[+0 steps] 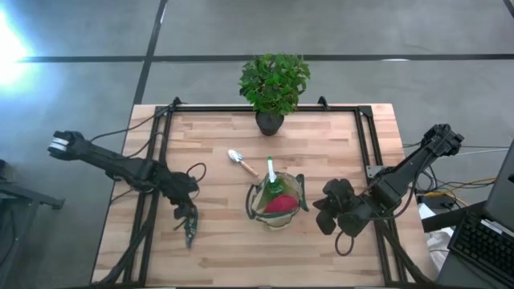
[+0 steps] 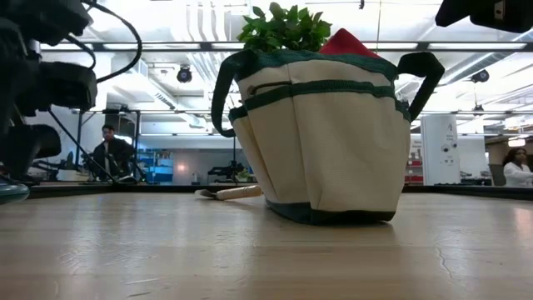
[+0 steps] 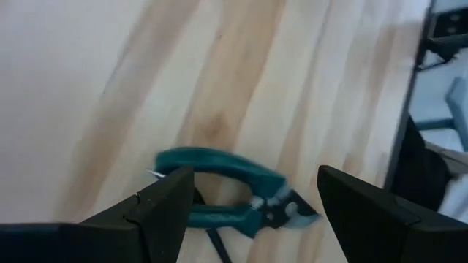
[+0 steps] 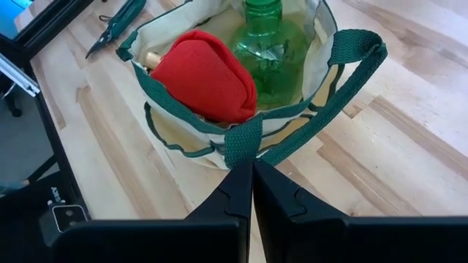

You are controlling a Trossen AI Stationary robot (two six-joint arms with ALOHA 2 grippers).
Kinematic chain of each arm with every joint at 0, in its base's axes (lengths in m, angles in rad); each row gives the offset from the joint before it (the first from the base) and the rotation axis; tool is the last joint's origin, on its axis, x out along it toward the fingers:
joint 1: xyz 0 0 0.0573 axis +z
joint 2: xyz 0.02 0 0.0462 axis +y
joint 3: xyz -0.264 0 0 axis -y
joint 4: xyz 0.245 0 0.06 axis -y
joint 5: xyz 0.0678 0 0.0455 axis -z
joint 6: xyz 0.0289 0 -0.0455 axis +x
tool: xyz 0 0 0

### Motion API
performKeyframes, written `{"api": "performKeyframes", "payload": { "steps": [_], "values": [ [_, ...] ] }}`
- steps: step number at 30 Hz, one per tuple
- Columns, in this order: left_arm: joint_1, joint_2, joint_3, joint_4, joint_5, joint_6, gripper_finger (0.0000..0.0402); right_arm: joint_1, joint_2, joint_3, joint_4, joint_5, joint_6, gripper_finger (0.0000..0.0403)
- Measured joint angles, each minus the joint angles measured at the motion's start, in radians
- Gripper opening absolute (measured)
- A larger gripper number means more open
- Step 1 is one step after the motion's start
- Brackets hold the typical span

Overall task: Pick & Place Garden tools in Gardening bag
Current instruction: Put the green shear scissors into the gardening bag

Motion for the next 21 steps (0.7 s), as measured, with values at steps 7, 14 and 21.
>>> {"api": "performKeyframes", "payload": {
  "steps": [7, 14, 21],
  "values": [
    [0.035, 0.001, 0.039, 0.007, -0.167, 0.104, 0.0291, -0.003, 0.0, 0.0, 0.0, 0.024, -0.013, 0.0008],
    [0.078, 0.032, 0.083, 0.002, -0.212, 0.23, 0.0291, -0.007, 0.0, 0.0, 0.001, 0.03, -0.016, 0.0008],
    [0.069, 0.068, 0.083, -0.068, -0.118, 0.024, 0.0291, -0.006, 0.0, 0.0, 0.0, 0.027, -0.016, 0.0008]
  ]
}}
